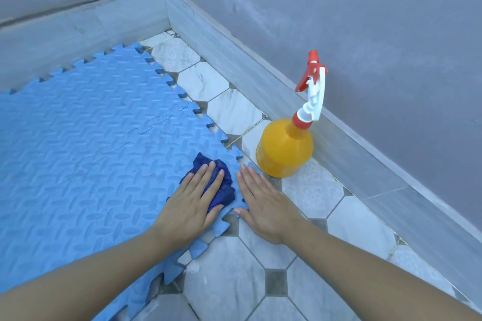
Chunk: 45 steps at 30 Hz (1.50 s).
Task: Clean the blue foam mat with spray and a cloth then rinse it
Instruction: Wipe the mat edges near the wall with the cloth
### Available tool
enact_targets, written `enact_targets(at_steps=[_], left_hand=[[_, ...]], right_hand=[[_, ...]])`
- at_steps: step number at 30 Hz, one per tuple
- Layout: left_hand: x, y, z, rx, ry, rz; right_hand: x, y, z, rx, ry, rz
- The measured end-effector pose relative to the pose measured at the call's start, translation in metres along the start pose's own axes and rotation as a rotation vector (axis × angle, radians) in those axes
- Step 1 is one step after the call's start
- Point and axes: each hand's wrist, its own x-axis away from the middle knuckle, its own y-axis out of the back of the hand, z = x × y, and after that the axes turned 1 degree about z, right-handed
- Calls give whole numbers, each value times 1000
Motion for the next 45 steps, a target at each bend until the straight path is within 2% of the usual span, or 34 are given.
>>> enact_targets(at_steps=[6,10,13,16,19,21,24,27,30,34,38,42,45], left_hand=[[-89,2,25,52,85,-20],[-169,14,63,51,196,96],[-190,21,74,75,262,90],[-164,35,46,343,255,-150],[-107,64,3,646,296,-272],[-70,78,-21,774,238,-253],[-36,75,-59,882,27,-172],[-35,62,-107,926,-27,-96],[-42,48,-153,825,-47,6],[-49,28,-179,369,-117,204],[-49,19,-161,223,-174,162],[-41,22,-135,118,-134,154],[-36,42,-115,78,-130,57]], right_hand=[[-1,-10,0,20,6,-36],[-1,-9,-2,-20,-7,-19],[1,-4,-4,-47,-8,-2],[7,1,-9,-121,2,27],[40,-1,-27,-106,-35,-84],[77,-10,-46,-84,-121,-124],[126,-23,-70,-65,-305,-126],[151,-27,-84,-89,-487,-117],[156,-24,-85,-149,-586,-175],[154,-19,-79,-237,-695,-239],[159,-13,-75,-242,-710,-230],[159,-4,-69,-217,-676,-181],[140,22,-59,-241,-583,-288]])
